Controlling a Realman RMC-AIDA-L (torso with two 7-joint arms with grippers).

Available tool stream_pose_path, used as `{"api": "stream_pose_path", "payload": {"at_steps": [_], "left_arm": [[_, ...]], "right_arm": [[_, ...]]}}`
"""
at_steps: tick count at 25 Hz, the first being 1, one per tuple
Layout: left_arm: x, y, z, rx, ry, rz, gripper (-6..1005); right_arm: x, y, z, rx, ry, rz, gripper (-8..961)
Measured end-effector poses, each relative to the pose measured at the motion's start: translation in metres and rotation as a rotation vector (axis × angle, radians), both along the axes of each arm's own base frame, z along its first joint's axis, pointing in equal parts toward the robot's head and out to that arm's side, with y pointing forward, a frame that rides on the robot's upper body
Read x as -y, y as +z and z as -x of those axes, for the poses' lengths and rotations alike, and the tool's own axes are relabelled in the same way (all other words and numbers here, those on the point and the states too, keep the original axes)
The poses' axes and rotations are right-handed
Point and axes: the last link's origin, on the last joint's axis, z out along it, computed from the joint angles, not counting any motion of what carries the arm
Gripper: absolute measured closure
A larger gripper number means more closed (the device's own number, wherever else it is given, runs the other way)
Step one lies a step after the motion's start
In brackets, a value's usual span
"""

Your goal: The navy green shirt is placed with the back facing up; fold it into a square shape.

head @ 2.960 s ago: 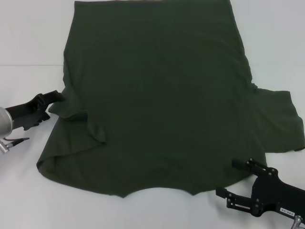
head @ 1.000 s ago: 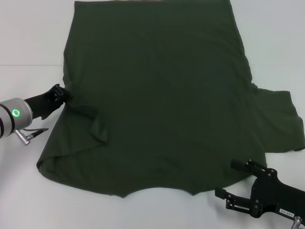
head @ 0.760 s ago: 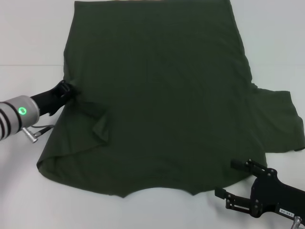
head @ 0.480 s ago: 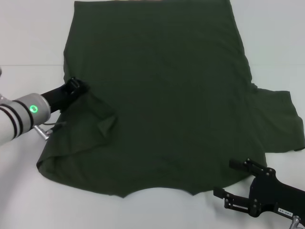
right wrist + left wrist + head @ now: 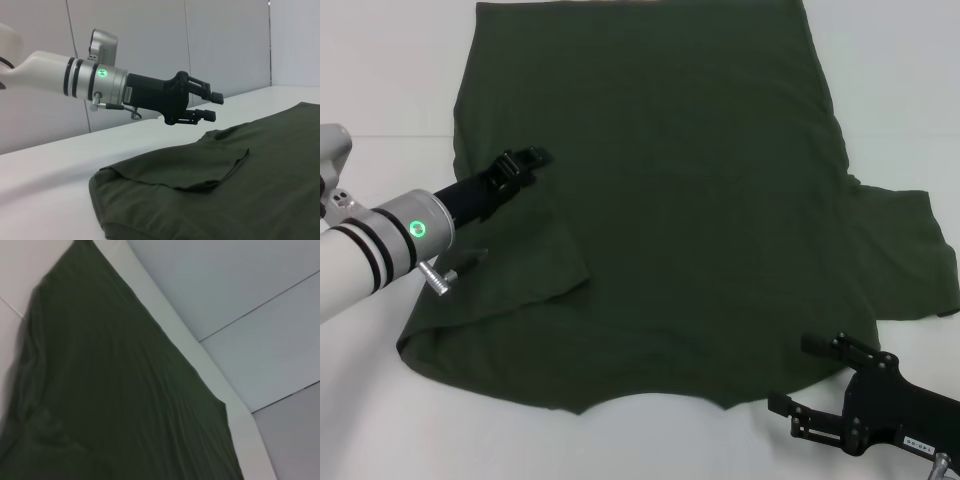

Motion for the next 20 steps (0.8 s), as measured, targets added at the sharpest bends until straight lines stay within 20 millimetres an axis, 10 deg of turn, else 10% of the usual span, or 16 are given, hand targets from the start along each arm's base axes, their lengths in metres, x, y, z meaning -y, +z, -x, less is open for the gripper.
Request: {"api": "stream_pose_path", "payload": {"at_steps": [20], "left_arm": [[0.096,0.055,0.008,-0.262,-0.807,-0.085,117]], "right_arm": [[-0.003,0.005,0.001,-0.013,-0.001,-0.023,28]]}}
